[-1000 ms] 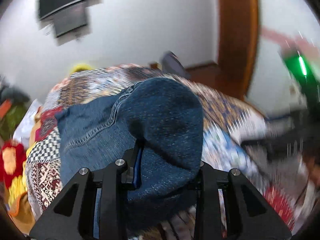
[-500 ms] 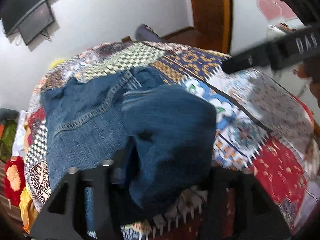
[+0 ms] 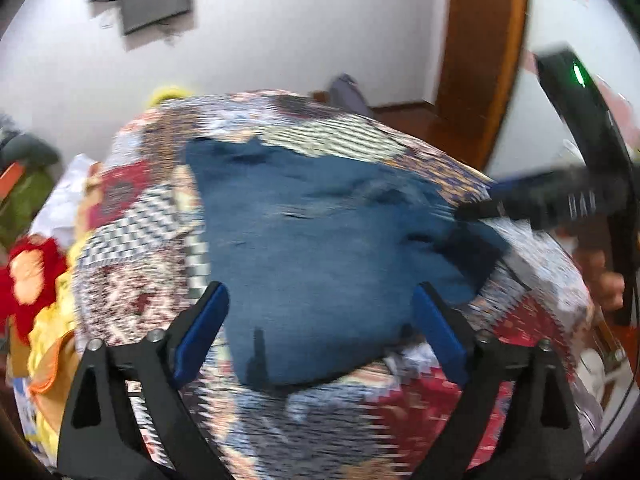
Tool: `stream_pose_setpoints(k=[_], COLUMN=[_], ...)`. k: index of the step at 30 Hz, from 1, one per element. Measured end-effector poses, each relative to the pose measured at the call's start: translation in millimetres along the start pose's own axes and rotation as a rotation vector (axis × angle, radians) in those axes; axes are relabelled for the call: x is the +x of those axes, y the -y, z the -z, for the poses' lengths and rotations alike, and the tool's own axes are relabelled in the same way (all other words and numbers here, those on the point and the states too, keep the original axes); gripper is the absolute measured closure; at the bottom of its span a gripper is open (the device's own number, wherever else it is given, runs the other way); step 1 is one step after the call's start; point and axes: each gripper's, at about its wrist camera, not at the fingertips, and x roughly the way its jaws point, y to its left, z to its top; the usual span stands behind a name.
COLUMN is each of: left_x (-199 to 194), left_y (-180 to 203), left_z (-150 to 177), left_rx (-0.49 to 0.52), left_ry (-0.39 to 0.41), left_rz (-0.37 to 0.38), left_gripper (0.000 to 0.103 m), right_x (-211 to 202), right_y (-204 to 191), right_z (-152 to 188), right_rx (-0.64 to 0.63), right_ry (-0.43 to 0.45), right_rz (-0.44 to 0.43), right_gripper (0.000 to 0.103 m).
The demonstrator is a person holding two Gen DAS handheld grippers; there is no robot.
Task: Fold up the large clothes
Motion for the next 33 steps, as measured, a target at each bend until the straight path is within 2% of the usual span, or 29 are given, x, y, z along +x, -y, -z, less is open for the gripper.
stream_pose_setpoints(k=[3,5,7,10,13,17,21,26,30,33], left_x=[16.2,34.4,51.5,66.3,71.2,67.1,55.6,43.9,53.3,74.0], left_y=[-27.3,-43.0,-55.5,-69.8,-73.5,-66.2,-64.0,-71.9,-87.5,-99.5], left_z=[4.0,12.3,22.3,34.7,35.7,34.0,30.0,2.8,-29.1,-57.0], left_rx=[-0.056,-0.085,-0.106,-0.198,-0.230,-0.146,-0.082,-0.008,-0.031,-0.073], left_ry=[-0.034,-0.087,-0.141,-0.157,-0.170,-0.145,-0.137,-0.077,-0.044,-0.037], left_rz=[-0.052,-0.088,-0.099,-0.011,0.026,0.002,-0.020,-0.122,-0.147,-0.116], left_gripper=[0.008,0.008,0.008,0.005,0.003,0.003,0.004,0.004,0.004,0.004], right_x=[31.8,53.8,64.8,71.1,71.0,53.0,26.0,7.2,16.5,34.7], right_y=[-4.4,5.2,23.7,55.5,70.9,65.0,55.7,46.7,37.3,31.3], right_z=[4.6,10.1,15.1,21.8,27.3,24.6,13.8,-8.9,-40.5,-62.7], right_rx=[-0.008,0.014,0.071,0.189,0.222,0.123,0.010,-0.032,-0.017,-0.001], right_ry=[-0.072,-0.130,-0.164,-0.213,-0.237,-0.210,-0.141,-0.067,-0.046,-0.054], right_rz=[0.004,0.033,-0.018,-0.130,-0.143,-0.079,0.035,0.088,0.043,0.010], right_gripper=[0.003,0.003,0.003,0.003,0.003,0.003,0.003,0.003,0.003,0.003])
